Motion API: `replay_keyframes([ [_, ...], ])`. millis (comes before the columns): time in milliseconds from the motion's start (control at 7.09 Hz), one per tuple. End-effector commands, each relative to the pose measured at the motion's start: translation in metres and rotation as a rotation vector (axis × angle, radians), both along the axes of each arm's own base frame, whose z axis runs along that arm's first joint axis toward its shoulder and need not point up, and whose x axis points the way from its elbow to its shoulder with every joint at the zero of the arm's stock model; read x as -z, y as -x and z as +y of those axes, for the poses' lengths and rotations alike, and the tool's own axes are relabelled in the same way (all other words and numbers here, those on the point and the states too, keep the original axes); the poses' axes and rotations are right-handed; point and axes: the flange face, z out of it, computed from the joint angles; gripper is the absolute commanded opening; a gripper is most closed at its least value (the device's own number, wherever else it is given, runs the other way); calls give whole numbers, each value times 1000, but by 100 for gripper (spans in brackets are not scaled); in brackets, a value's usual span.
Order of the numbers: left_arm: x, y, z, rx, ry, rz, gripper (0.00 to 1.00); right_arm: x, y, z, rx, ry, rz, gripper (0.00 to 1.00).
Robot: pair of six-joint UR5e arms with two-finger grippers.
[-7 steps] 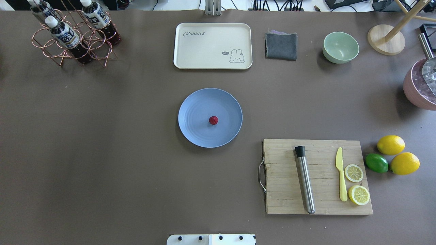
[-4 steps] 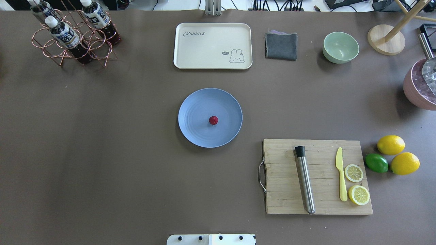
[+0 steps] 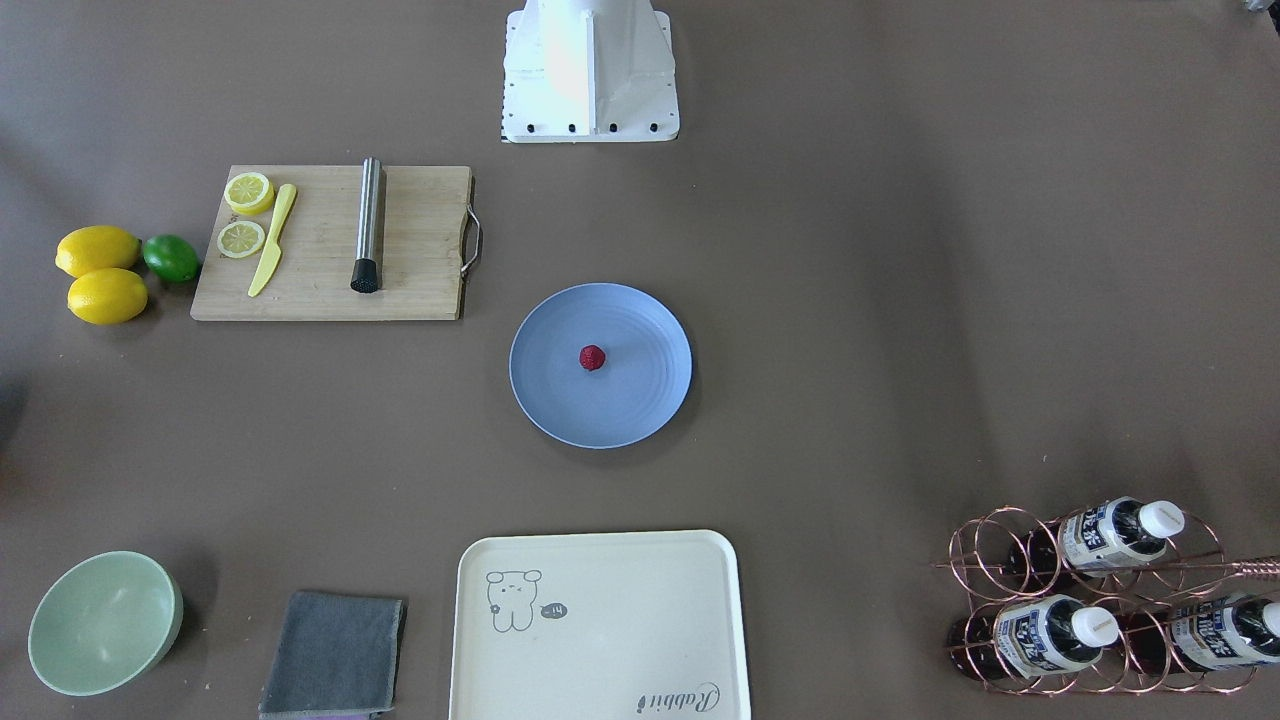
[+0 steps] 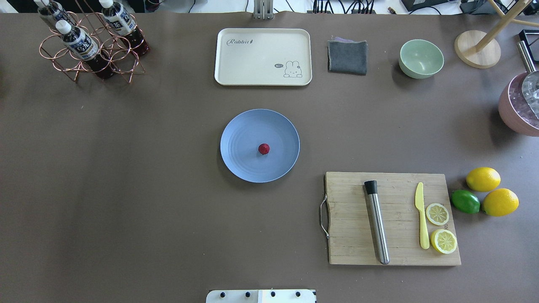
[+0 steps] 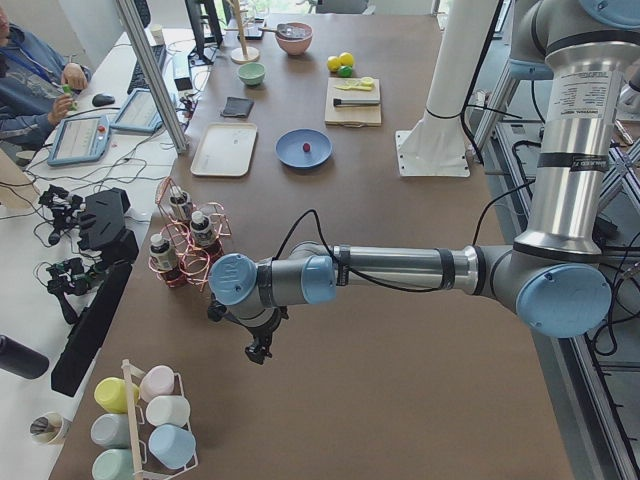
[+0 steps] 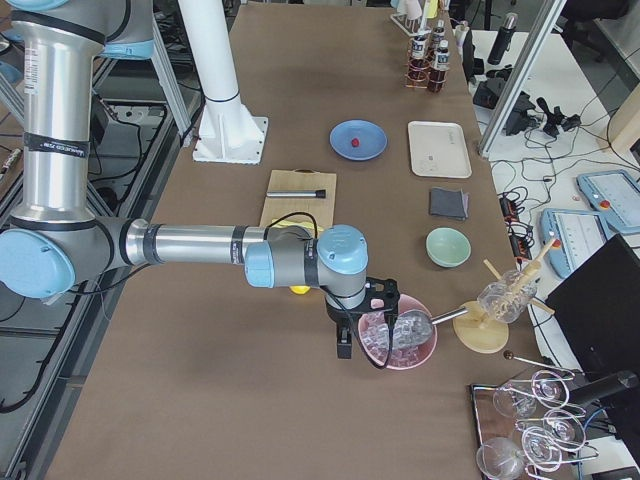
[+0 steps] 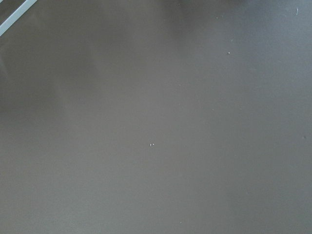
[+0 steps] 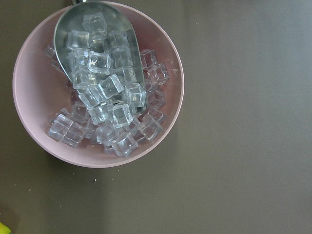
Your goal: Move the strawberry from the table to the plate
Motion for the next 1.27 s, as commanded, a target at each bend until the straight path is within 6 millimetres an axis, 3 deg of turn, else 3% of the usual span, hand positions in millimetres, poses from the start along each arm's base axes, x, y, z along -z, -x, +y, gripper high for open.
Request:
replay_keyframes([
  [0, -2, 0, 2, 0, 4, 1, 98, 1, 1, 0, 2, 0, -3, 100],
  [1129, -7, 0, 7, -2, 9, 3, 98, 0, 3, 0, 5, 4, -5, 100],
])
